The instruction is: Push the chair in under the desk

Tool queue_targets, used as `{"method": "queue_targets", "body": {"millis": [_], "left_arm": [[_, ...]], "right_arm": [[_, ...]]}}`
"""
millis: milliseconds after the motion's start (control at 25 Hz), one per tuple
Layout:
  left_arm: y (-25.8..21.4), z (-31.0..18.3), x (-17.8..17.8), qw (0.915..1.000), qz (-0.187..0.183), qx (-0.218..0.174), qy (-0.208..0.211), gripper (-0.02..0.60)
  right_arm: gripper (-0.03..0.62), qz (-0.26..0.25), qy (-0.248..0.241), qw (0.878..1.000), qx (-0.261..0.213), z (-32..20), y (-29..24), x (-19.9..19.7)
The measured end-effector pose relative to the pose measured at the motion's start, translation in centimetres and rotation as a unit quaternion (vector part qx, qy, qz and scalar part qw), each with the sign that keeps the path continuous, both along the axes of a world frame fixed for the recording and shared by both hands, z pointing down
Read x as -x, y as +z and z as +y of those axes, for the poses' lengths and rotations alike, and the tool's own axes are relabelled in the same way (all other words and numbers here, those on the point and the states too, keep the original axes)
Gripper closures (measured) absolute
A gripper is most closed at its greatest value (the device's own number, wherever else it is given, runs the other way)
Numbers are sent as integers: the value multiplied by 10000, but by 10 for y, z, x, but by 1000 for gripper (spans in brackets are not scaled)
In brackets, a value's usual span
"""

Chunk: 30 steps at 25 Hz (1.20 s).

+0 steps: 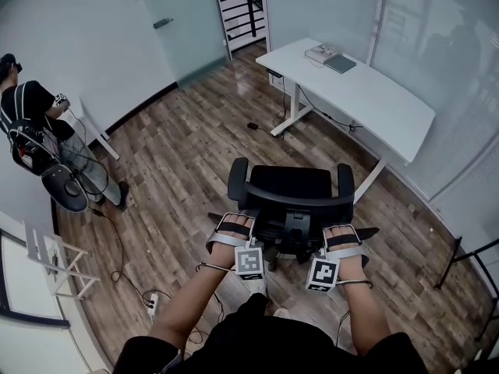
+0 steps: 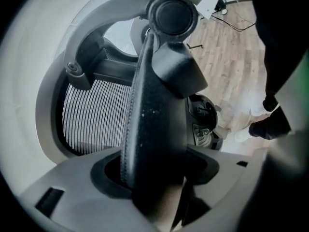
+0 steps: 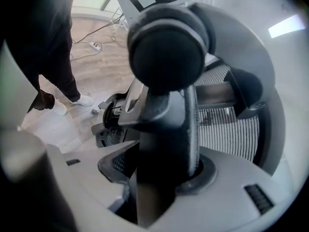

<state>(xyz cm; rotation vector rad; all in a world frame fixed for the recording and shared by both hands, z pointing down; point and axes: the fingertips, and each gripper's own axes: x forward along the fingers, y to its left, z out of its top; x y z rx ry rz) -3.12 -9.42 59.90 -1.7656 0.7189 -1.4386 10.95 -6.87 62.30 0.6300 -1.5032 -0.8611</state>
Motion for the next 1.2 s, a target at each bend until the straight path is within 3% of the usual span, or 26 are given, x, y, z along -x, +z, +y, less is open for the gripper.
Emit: {"method": "queue_targets", "body": {"millis": [480,560,720,840,1200], "left_arm": [[7,-41,1,9999,-65,86,-33,282],[8,-47,2,10000,-43,79,-1,261],[10,-60,3,9999,-18,157,22,249],[10,-75,1,9998,-2,186,50,249],[15,-120,-10,9993,17,311,190,256]], "right_arm": [[364,32,280,9996,-61,-37,-1,-5],[364,34,314,9995,-52,-43,-1,-3],[364,-263,383,9989,-76,-54,-8,6],[362,25,448,9989,-151,-69,-3,-4],[368,42,736,9973,15,-108,4,-16]]}}
